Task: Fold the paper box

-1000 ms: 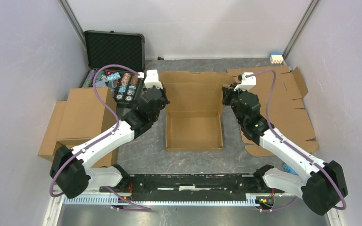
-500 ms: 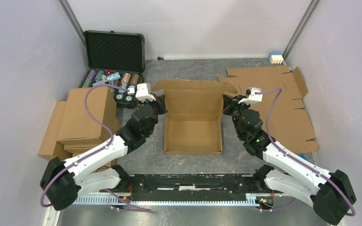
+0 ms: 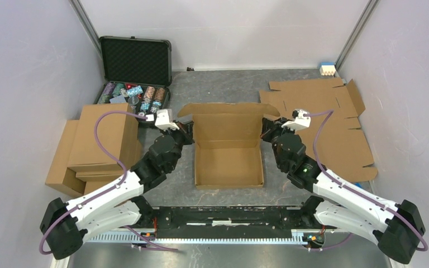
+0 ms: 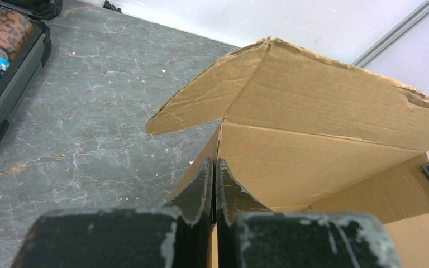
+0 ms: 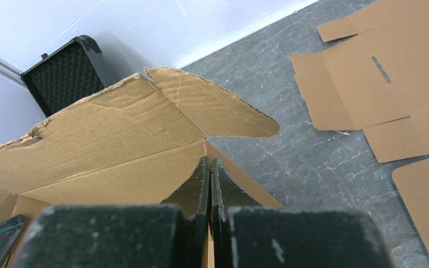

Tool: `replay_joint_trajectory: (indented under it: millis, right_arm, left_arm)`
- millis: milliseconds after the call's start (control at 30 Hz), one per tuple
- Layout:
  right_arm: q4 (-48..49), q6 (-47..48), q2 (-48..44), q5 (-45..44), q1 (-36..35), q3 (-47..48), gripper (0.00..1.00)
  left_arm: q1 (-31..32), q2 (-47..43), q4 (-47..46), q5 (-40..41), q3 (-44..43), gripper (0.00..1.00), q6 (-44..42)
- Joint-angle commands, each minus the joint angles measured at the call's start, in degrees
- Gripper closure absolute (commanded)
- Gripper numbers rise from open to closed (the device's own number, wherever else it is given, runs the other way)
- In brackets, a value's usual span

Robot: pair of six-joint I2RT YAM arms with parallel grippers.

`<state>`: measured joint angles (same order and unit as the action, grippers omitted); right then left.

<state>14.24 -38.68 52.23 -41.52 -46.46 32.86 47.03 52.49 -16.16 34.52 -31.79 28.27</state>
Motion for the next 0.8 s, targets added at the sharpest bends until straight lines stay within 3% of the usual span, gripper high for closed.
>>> replay_joint_trajectory:
  millis: [0, 300, 633, 767]
  right_arm:
    - [-4.31, -2.94, -2.04, 1.80, -2.53, -3.01, 1.00]
    - [-5.80, 0.02, -10.00, 8.07, -2.76, -10.12, 1.00]
    - [-8.61, 0.05, -14.18, 13.43, -2.89, -13.31, 1.00]
    - [-10.22, 2.24, -14.90, 14.41, -2.81, -11.84, 1.00]
  left_arm:
    - [1.90, -2.43, 0.60, -2.71, 2.32, 0.98, 5.98]
    - [3.28, -5.46, 7.46, -7.48, 4.52, 0.97, 9.83]
    - [4.57, -7.52, 11.92, -7.97, 7.29, 0.90, 15.55]
    - [4.57, -9.16, 15.69, -8.69, 5.51, 0.73, 14.72]
